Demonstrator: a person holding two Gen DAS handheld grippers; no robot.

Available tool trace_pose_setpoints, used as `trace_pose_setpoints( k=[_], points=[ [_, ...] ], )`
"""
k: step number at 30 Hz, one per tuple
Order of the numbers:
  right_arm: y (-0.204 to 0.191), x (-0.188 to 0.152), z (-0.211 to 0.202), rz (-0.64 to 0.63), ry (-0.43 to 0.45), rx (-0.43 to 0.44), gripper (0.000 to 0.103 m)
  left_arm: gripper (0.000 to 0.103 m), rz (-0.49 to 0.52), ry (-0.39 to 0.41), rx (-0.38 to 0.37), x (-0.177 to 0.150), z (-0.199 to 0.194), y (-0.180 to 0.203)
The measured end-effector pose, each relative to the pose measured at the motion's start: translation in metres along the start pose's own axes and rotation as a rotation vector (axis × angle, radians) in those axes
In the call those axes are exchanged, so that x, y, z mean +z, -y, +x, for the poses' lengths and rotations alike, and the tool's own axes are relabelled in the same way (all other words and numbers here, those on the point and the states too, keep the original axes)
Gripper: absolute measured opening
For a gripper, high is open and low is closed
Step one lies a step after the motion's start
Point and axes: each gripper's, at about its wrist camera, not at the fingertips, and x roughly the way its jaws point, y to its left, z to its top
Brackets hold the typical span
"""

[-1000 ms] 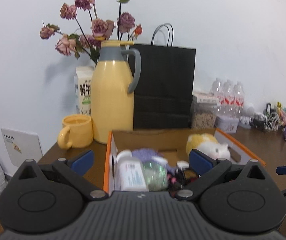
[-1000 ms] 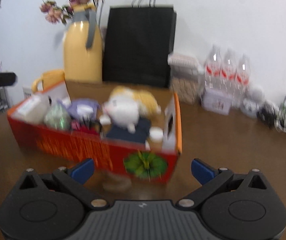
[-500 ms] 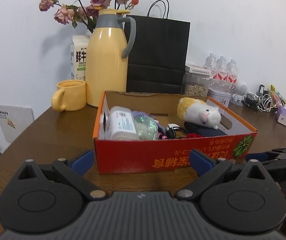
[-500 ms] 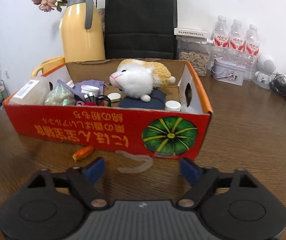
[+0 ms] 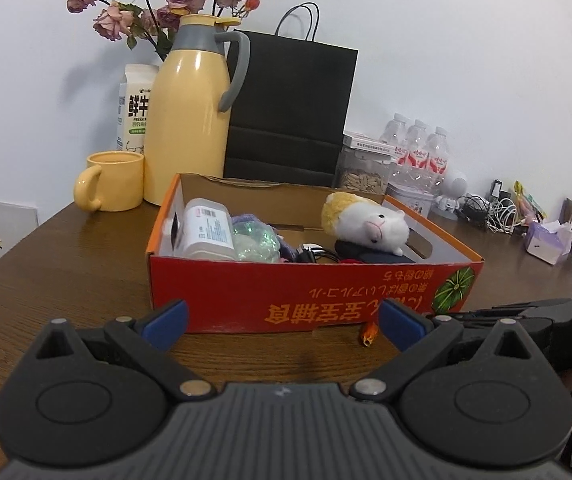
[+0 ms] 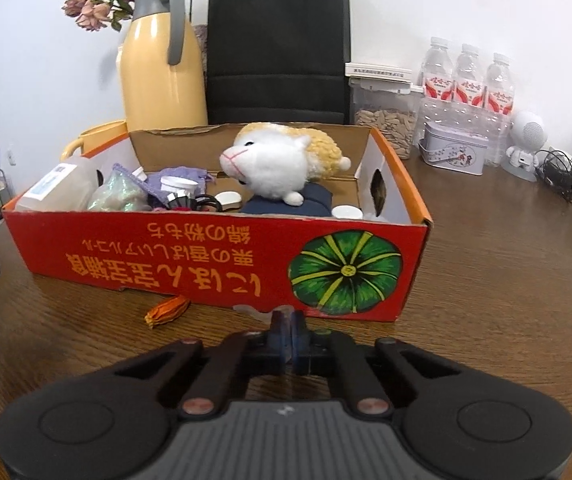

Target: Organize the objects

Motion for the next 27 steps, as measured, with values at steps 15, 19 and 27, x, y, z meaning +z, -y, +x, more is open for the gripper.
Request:
trace_pose_setpoints(
  k=[15, 19, 27],
  points=[
    [-0.003, -0.009, -0.052, 0.001, 0.247, -0.040, 0.001, 0.103, 0.079, -0.082, 0.006, 0.002, 0.031, 0.021],
    [0.006, -0.008, -0.059, 0.038, 0.278, -0.029, 0.001, 0.103, 0.110, -0.123, 0.003, -0.001, 0.050, 0.038],
    [0.004, -0.009, -0.067, 0.033, 0.309, -0.011, 0.001, 0.091, 0.148, -0.175, 0.023, -0.006, 0.082, 0.062]
  ],
)
